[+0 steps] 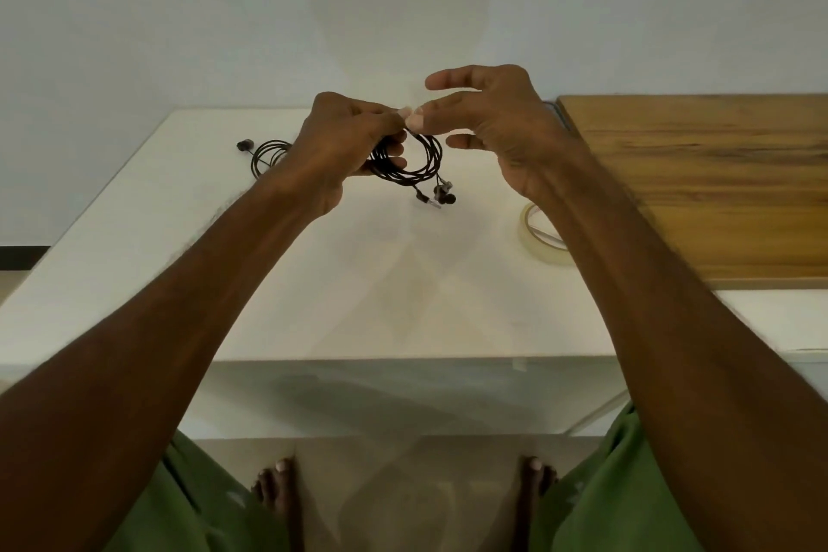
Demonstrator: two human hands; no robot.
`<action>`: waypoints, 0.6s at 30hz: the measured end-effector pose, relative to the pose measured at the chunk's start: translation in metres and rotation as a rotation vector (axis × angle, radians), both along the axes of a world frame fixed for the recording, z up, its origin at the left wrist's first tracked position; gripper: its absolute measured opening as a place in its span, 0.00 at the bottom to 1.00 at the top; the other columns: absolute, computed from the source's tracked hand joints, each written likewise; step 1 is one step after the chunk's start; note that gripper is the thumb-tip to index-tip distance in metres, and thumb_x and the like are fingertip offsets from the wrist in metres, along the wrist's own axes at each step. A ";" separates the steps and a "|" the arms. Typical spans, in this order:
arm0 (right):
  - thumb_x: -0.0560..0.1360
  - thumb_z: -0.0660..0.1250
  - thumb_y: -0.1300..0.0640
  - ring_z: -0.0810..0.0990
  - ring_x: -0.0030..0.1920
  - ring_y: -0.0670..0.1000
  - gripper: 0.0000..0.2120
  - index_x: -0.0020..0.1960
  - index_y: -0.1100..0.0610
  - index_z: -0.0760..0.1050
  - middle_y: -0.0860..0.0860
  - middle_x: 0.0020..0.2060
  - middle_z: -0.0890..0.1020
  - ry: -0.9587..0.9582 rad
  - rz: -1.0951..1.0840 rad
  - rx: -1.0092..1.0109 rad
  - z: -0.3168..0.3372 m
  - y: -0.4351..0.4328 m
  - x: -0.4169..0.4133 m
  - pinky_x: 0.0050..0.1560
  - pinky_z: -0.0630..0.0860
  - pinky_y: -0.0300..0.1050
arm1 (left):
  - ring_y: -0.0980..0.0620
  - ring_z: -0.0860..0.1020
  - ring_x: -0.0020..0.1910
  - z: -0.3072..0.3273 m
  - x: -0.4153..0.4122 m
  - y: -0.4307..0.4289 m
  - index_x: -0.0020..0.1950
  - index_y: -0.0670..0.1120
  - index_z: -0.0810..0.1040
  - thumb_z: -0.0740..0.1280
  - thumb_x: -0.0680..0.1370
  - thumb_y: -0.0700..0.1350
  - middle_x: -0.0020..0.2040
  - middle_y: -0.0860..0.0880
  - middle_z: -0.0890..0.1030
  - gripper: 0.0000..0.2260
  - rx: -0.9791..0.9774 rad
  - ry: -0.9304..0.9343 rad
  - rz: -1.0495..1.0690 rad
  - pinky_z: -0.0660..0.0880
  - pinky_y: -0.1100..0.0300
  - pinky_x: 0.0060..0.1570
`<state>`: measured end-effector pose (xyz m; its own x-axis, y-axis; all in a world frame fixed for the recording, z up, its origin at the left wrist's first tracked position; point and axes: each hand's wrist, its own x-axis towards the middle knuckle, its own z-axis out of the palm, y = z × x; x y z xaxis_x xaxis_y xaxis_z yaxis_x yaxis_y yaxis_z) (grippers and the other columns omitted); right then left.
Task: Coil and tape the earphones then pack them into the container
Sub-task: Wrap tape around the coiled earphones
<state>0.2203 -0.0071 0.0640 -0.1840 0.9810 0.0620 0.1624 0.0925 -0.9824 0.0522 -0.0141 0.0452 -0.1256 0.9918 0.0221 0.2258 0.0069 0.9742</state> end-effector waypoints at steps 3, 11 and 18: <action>0.64 0.79 0.63 0.84 0.42 0.43 0.25 0.60 0.59 0.77 0.49 0.39 0.86 -0.066 -0.017 0.056 -0.003 0.001 -0.005 0.45 0.76 0.38 | 0.52 0.83 0.39 0.000 0.000 0.000 0.53 0.40 0.84 0.72 0.76 0.45 0.48 0.40 0.84 0.10 0.030 0.032 -0.012 0.83 0.55 0.42; 0.64 0.78 0.69 0.85 0.39 0.44 0.26 0.60 0.62 0.75 0.50 0.37 0.85 -0.064 -0.010 0.138 -0.009 0.002 -0.007 0.49 0.80 0.40 | 0.51 0.83 0.41 0.000 0.000 0.000 0.50 0.39 0.85 0.72 0.77 0.45 0.46 0.40 0.83 0.09 0.070 0.028 -0.009 0.83 0.56 0.40; 0.63 0.78 0.69 0.85 0.42 0.47 0.27 0.60 0.62 0.76 0.51 0.38 0.86 -0.135 -0.026 0.175 -0.011 0.000 -0.010 0.55 0.80 0.46 | 0.47 0.84 0.43 0.000 -0.001 0.001 0.49 0.39 0.85 0.72 0.77 0.44 0.48 0.39 0.84 0.08 0.075 0.012 -0.001 0.83 0.54 0.41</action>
